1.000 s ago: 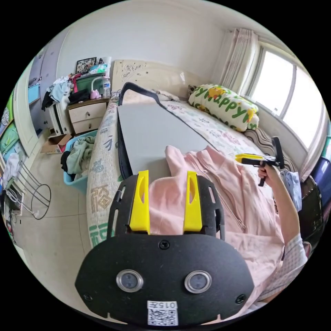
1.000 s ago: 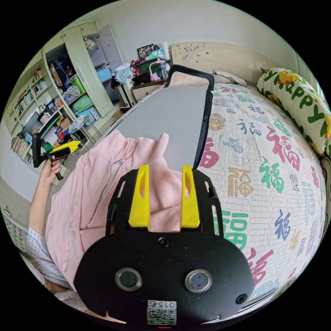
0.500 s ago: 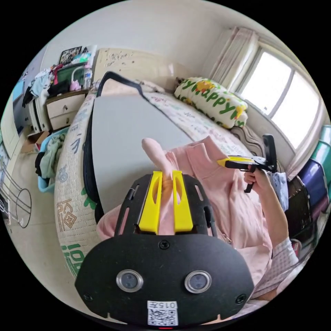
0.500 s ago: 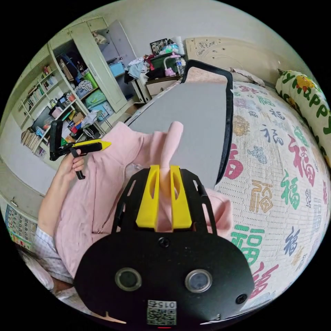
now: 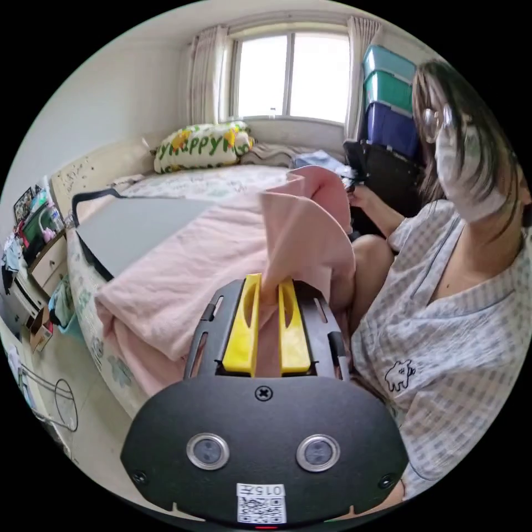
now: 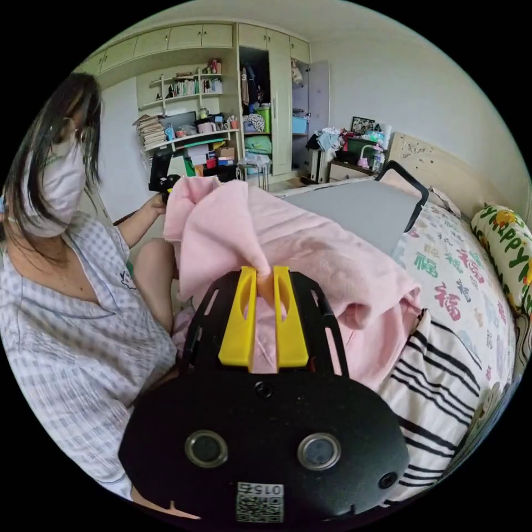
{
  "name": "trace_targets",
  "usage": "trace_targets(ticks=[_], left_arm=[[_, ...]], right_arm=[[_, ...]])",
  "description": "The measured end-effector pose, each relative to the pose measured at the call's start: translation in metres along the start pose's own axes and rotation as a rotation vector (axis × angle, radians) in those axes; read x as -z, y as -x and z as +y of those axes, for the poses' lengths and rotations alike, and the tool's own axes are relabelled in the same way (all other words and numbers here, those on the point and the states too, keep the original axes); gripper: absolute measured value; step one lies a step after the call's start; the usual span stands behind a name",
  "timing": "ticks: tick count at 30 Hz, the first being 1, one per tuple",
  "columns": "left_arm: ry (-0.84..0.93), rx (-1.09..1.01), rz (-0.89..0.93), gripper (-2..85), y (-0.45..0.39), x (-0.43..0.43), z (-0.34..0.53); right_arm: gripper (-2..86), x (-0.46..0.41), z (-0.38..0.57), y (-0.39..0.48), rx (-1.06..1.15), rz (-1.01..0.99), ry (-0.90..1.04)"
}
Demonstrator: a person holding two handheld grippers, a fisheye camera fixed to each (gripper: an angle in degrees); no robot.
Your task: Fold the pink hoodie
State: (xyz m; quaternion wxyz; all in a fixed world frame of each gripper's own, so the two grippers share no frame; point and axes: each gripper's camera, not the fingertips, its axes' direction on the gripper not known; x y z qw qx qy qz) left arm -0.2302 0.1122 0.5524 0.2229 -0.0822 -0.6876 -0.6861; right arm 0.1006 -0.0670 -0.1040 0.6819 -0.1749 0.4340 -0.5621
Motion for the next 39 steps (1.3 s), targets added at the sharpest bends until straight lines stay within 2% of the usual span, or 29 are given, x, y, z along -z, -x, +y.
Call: trace_targets(ticks=[2, 6, 12, 16, 18, 20, 23, 26, 28, 32, 34, 36, 39], left_arm=[[0.048, 0.029, -0.064, 4.3, -0.015, -0.013, 0.015], [0.038, 0.127, -0.083, 6.1, -0.022, 0.004, 0.028], [-0.06, 0.276, -0.11, 6.7, -0.032, 0.029, 0.065], [-0.18, 0.37, -0.146, 7.0, -0.038, 0.049, 0.085], [-0.249, 0.326, -0.094, 6.5, -0.046, 0.054, 0.078], [-0.233, 0.263, -0.054, 5.6, -0.05, 0.044, 0.063], [-0.168, 0.244, -0.019, 4.2, -0.044, 0.015, 0.048], [-0.093, 0.283, 0.016, 2.2, -0.028, -0.008, 0.054], [-0.073, 0.301, 0.065, 1.4, -0.023, -0.014, 0.06], [-0.046, 0.295, 0.052, 0.8, -0.028, -0.008, 0.055], [-0.065, 0.277, 0.043, 0.9, -0.033, 0.004, 0.047], [-0.148, 0.231, 0.014, 2.7, -0.049, 0.023, 0.028], [-0.231, 0.131, -0.013, 6.2, -0.08, 0.022, -0.015]], right_arm=[[6.0, -0.018, 0.025, 0.024, 0.029, 0.071, 0.083], [7.0, -0.004, 0.041, 0.049, 0.023, 0.244, 0.046], [8.0, 0.039, 0.069, 0.047, -0.15, 0.246, 0.039], [7.2, 0.068, 0.092, 0.044, -0.253, 0.196, -0.064], [4.5, 0.078, 0.089, 0.053, -0.193, 0.138, -0.146], [1.7, 0.072, 0.077, 0.063, -0.104, 0.086, -0.166], [-0.4, 0.037, 0.056, 0.065, -0.029, 0.039, -0.02], [-0.8, 0.006, 0.059, 0.049, -0.079, -0.028, 0.148], [-0.9, 0.008, 0.068, 0.041, -0.113, -0.084, 0.143], [-0.9, 0.04, 0.085, 0.032, -0.124, -0.156, 0.03], [-0.8, 0.065, 0.094, 0.026, -0.152, -0.12, -0.067], [-0.3, 0.1, 0.112, 0.011, -0.218, 0.014, -0.212], [1.3, 0.126, 0.121, -0.02, -0.28, 0.198, -0.297]])
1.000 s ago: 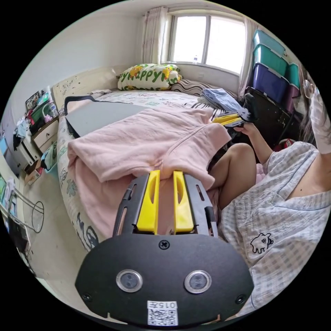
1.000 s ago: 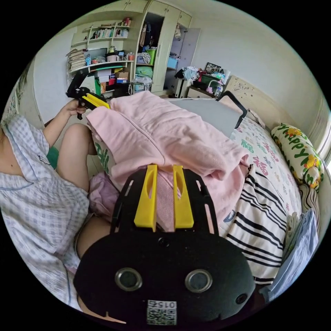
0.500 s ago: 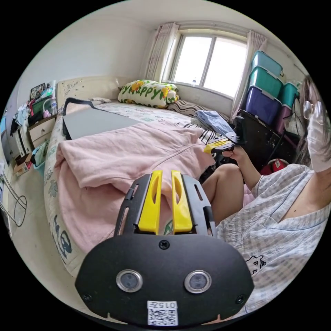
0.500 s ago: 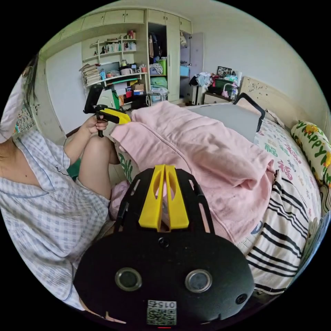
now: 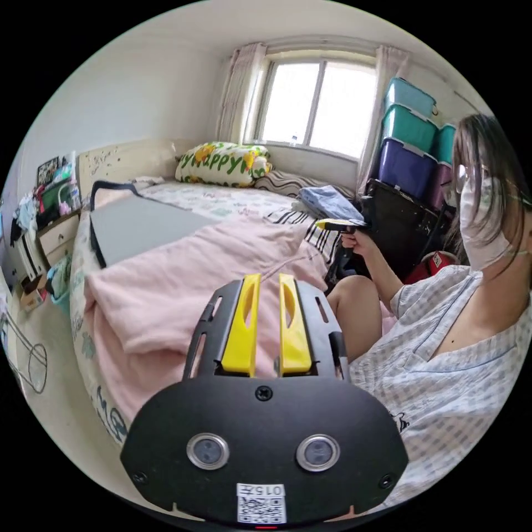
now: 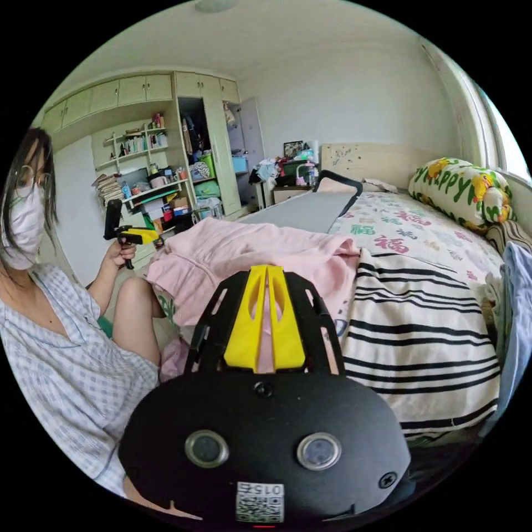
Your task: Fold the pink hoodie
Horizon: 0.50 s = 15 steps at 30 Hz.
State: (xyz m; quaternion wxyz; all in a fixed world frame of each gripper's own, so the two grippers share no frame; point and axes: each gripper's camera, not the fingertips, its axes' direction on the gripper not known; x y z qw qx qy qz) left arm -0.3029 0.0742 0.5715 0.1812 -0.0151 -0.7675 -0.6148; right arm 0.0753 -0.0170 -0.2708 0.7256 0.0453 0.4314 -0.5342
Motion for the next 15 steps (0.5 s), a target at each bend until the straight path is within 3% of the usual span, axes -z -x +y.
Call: trace_targets(ticks=[5, 15], left_arm=[[0.032, -0.167, 0.042, 9.0, -0.06, -0.098, -0.07], [0.23, -0.262, -0.096, 7.7, -0.098, -0.264, -0.145]], right_arm=[[7.7, -0.046, -0.037, -0.054, 0.008, 0.231, 0.153], [7.8, -0.171, -0.108, -0.09, 0.113, 0.338, 0.392]])
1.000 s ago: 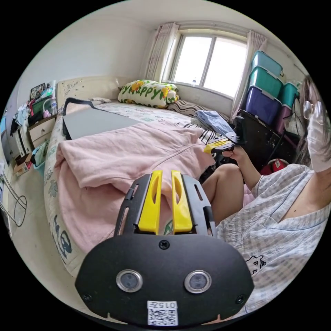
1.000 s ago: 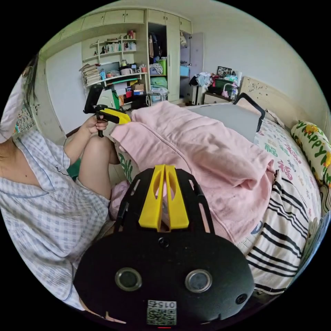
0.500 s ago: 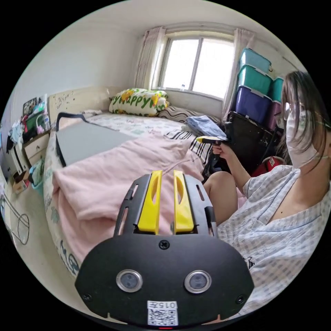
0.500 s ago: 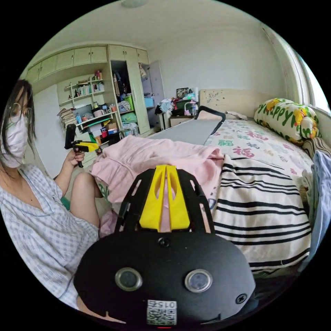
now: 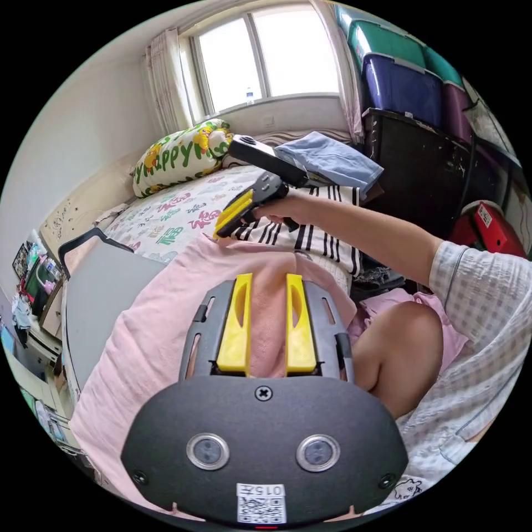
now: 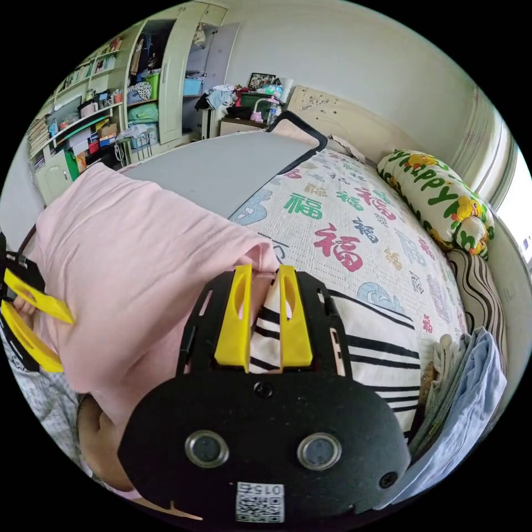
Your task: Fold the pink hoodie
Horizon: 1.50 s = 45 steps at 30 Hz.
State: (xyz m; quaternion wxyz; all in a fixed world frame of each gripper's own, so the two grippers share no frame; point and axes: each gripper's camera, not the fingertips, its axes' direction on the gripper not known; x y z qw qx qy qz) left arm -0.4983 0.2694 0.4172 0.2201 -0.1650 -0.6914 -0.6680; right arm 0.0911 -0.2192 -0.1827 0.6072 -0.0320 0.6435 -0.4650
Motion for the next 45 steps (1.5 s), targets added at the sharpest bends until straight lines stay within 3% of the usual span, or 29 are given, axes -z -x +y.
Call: trace_targets(ticks=[7, 16, 21, 25, 31, 33, 35, 38, 41, 45], left_arm=[[0.107, -0.058, 0.137, 0.8, 0.009, -0.022, -0.005], [0.126, -0.11, 0.097, 1.1, 0.012, -0.028, -0.002], [0.072, -0.126, 0.049, 5.7, 0.019, 0.004, 0.025], [-0.047, -0.114, 0.176, 4.4, 0.053, 0.073, 0.066], [-0.44, 0.234, 0.039, 3.8, 0.196, 0.249, 0.179], [-0.544, 0.463, -0.048, 4.4, 0.268, 0.296, 0.243], [-0.62, 0.692, -0.089, 5.0, 0.324, 0.313, 0.301], [-0.725, 1.048, -0.086, 5.4, 0.394, 0.309, 0.409], [-0.689, 1.254, 0.045, 6.7, 0.441, 0.272, 0.48], [-0.549, 1.274, 0.304, 8.6, 0.485, 0.226, 0.499]], right_arm=[[5.7, -0.045, -0.051, -0.005, 0.034, -0.106, 0.122], [5.3, -0.05, -0.049, -0.017, -0.096, -0.242, 0.1], [2.1, 0.016, -0.005, -0.023, -0.22, -0.297, 0.002], [1.3, 0.081, 0.014, 0.027, -0.134, -0.245, -0.112], [1.7, 0.155, 0.01, 0.181, 0.16, -0.238, -0.346], [1.5, 0.169, -0.002, 0.243, 0.256, -0.309, -0.478], [2.2, 0.173, -0.02, 0.292, 0.348, -0.377, -0.522], [7.4, 0.165, -0.054, 0.377, 0.532, -0.391, -0.423], [11.2, 0.144, -0.075, 0.446, 0.573, -0.335, -0.331], [11.4, 0.117, -0.087, 0.513, 0.653, -0.3, -0.244]])
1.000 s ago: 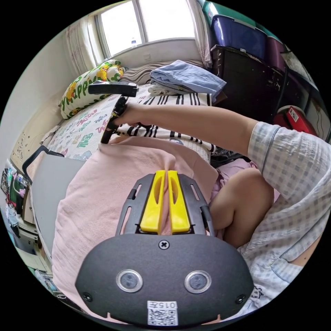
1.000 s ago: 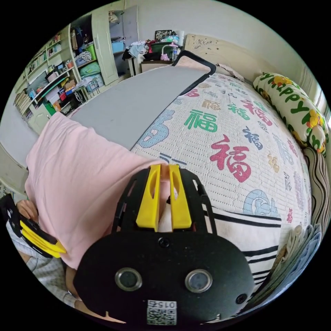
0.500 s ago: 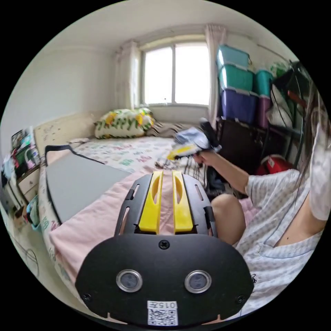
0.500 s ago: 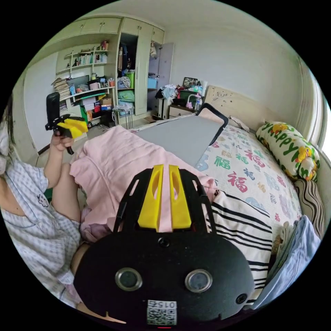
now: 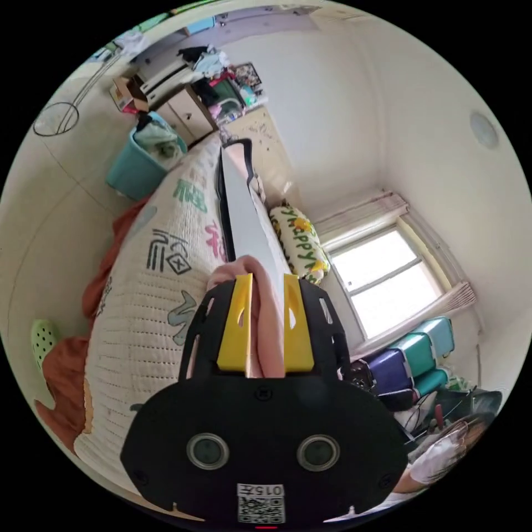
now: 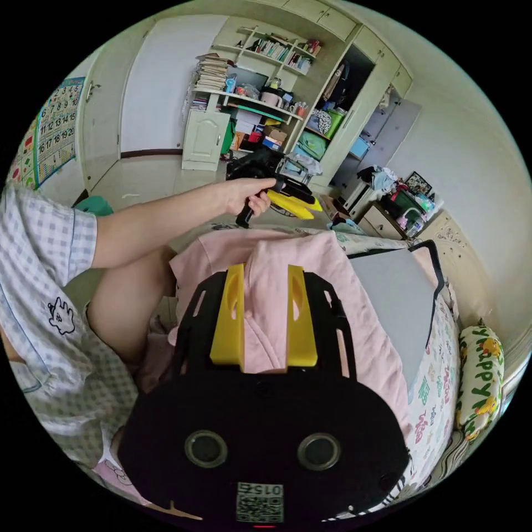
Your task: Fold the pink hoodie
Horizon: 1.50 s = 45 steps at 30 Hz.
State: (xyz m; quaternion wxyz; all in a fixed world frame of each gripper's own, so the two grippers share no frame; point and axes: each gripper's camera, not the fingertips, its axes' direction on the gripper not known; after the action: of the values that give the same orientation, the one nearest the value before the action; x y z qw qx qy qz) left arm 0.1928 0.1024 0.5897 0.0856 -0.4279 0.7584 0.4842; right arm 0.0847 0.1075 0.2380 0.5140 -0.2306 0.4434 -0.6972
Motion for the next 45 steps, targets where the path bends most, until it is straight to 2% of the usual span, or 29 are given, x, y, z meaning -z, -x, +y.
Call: trace_targets(ticks=[5, 8, 13, 16, 20, 25, 32, 35, 38, 40, 43, 45], left_arm=[[0.107, 0.052, 0.058, 11.8, 0.028, -0.023, -0.017], [0.143, 0.081, 0.034, 12.9, 0.04, -0.033, -0.03], [-0.045, 0.124, 0.142, 8.5, 0.058, -0.016, -0.04], [-0.052, 0.101, 0.135, 7.5, 0.057, -0.017, -0.045], [-0.016, 0.122, 0.038, 7.2, 0.065, -0.018, -0.043], [-0.035, 0.196, 0.208, 7.3, 0.088, -0.015, -0.03], [-0.063, 0.13, 0.115, 6.8, 0.059, 0.001, -0.001], [-0.143, 0.136, 0.134, 4.9, 0.04, 0.025, 0.025], [-0.319, -0.031, 0.181, 3.3, -0.021, 0.056, 0.058], [-0.413, -0.172, 0.164, 2.9, -0.072, 0.058, 0.085], [-0.529, -0.421, 0.159, 4.2, -0.156, 0.025, 0.143], [-0.548, -0.681, 0.184, 7.8, -0.223, -0.022, 0.184]], right_arm=[[11.1, -0.033, -0.032, 0.024, 0.064, -0.005, 0.102], [5.8, -0.051, -0.038, 0.035, 0.087, 0.082, 0.169], [3.1, -0.037, -0.043, 0.051, 0.136, 0.053, 0.158], [3.0, -0.038, -0.041, 0.063, 0.203, 0.057, 0.185], [3.3, -0.051, -0.036, 0.068, 0.235, 0.054, 0.222], [4.0, -0.04, -0.026, 0.069, 0.24, 0.071, 0.216], [1.0, 0.015, 0.025, 0.061, 0.189, 0.084, 0.161], [-0.6, 0.049, 0.066, 0.045, 0.153, -0.033, 0.129], [-0.9, 0.091, 0.115, 0.018, 0.047, -0.092, 0.029], [-1.0, 0.122, 0.148, 0.0, -0.017, -0.057, -0.062], [-1.0, 0.175, 0.206, -0.024, -0.152, 0.1, -0.244], [-1.0, 0.212, 0.256, -0.036, -0.29, 0.196, -0.362]])
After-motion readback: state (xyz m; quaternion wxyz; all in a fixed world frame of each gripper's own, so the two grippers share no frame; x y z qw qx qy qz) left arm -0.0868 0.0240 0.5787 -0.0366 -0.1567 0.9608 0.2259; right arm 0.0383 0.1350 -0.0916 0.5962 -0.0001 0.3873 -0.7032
